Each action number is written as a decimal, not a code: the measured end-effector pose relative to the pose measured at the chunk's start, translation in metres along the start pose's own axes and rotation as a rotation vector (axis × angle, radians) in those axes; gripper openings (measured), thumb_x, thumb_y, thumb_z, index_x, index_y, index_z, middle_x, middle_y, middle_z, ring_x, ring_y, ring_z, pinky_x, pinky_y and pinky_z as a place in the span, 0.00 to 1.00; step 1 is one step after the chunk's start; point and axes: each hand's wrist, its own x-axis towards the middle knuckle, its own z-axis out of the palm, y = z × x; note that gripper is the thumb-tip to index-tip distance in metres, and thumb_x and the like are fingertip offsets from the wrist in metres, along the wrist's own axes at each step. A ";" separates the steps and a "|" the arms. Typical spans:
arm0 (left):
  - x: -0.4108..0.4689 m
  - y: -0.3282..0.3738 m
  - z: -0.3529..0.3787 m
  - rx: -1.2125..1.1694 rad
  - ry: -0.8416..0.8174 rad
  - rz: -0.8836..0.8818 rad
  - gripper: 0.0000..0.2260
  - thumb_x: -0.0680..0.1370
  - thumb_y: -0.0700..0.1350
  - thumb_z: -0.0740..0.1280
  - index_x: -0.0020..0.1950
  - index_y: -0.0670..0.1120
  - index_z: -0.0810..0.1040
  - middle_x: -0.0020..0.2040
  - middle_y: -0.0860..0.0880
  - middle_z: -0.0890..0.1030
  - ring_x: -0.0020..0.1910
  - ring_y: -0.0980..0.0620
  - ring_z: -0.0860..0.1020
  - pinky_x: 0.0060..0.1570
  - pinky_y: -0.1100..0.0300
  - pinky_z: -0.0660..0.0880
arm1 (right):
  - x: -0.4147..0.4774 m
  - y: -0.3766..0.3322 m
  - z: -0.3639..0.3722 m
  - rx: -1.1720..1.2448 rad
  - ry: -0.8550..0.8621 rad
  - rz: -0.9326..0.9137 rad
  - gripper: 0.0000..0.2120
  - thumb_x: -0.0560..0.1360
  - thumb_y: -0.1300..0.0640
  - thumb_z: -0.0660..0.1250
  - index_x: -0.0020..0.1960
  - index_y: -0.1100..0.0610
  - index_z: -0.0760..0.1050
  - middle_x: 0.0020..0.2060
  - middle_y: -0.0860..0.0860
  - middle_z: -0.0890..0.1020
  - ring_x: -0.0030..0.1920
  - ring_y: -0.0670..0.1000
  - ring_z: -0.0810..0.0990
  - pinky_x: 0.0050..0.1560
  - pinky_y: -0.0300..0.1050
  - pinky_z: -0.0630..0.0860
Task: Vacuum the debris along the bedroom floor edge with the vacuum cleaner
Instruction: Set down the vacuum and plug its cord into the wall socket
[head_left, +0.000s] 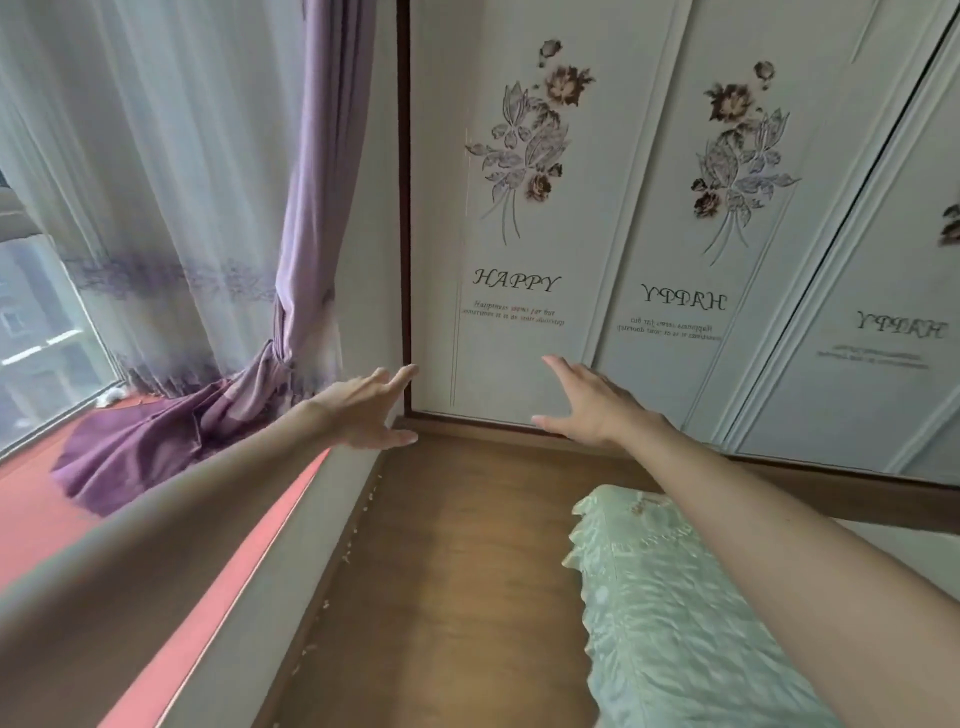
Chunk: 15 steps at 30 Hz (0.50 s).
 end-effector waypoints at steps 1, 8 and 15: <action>0.004 0.003 0.010 -0.005 -0.025 0.015 0.45 0.77 0.64 0.65 0.82 0.49 0.42 0.66 0.41 0.72 0.58 0.40 0.78 0.53 0.45 0.78 | -0.001 0.004 0.009 0.003 -0.018 0.024 0.43 0.74 0.36 0.66 0.79 0.44 0.45 0.73 0.55 0.64 0.72 0.58 0.66 0.66 0.57 0.69; 0.021 0.017 0.080 -0.094 -0.117 0.038 0.43 0.78 0.63 0.65 0.82 0.49 0.43 0.65 0.42 0.72 0.58 0.42 0.77 0.49 0.50 0.76 | -0.004 0.034 0.078 0.082 -0.161 0.155 0.42 0.74 0.37 0.67 0.79 0.44 0.47 0.75 0.54 0.63 0.74 0.58 0.64 0.69 0.59 0.67; 0.024 0.035 0.161 -0.169 -0.248 0.030 0.42 0.78 0.63 0.65 0.82 0.50 0.44 0.65 0.42 0.72 0.59 0.41 0.77 0.53 0.48 0.75 | -0.020 0.053 0.173 0.130 -0.311 0.202 0.42 0.74 0.37 0.67 0.79 0.45 0.47 0.74 0.54 0.64 0.72 0.58 0.68 0.64 0.58 0.71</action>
